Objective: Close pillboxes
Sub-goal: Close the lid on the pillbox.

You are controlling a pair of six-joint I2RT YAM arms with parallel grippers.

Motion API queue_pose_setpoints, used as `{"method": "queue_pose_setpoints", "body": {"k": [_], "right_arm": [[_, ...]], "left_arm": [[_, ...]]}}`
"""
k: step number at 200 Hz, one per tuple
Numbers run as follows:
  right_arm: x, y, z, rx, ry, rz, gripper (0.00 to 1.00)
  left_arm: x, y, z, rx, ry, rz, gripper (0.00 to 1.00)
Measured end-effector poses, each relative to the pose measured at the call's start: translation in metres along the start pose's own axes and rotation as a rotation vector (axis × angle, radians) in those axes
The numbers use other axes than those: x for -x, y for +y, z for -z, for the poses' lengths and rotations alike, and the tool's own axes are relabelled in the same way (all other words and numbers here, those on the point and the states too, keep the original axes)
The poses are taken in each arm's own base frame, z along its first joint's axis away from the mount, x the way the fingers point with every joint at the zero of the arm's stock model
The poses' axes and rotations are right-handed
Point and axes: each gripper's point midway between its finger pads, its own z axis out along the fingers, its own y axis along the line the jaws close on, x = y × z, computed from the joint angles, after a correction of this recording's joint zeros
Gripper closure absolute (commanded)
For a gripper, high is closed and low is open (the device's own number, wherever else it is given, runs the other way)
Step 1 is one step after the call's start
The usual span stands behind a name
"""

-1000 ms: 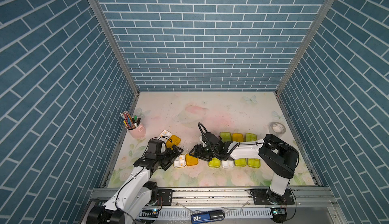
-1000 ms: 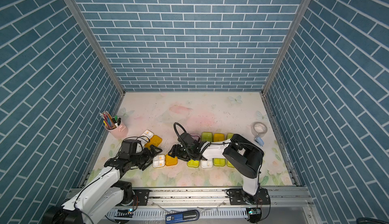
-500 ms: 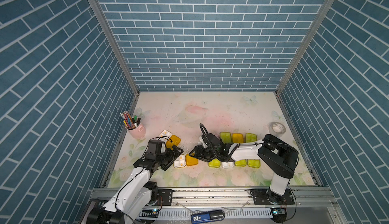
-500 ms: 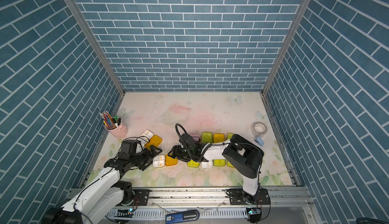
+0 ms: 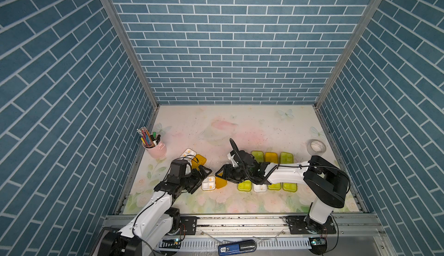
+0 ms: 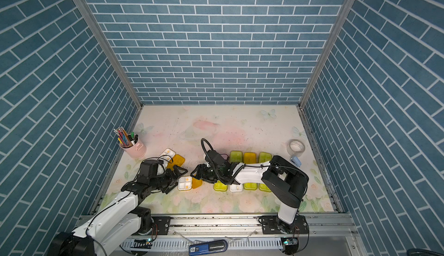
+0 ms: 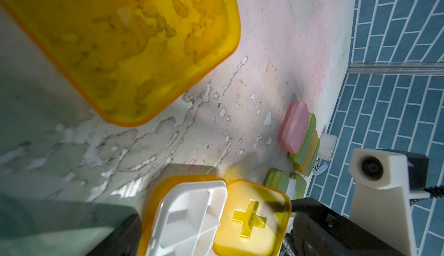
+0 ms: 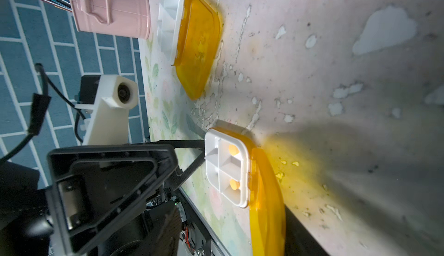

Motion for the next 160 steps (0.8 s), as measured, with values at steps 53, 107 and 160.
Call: {"method": "queue_pose_setpoints", "body": {"k": [53,107,160], "right_arm": [[0.002,0.014,0.0,0.014,0.004,0.015,0.37],[0.01,0.038,-0.01,0.052,0.018,0.045,0.37],[0.002,0.024,-0.024,0.014,0.064,0.038,0.38]], "left_arm": [[-0.003,-0.01,-0.008,-0.042,-0.001,0.017,0.0],[0.018,-0.012,0.01,-0.079,-0.11,0.092,0.0],[0.035,-0.008,0.041,-0.105,-0.208,0.153,0.0]]}}
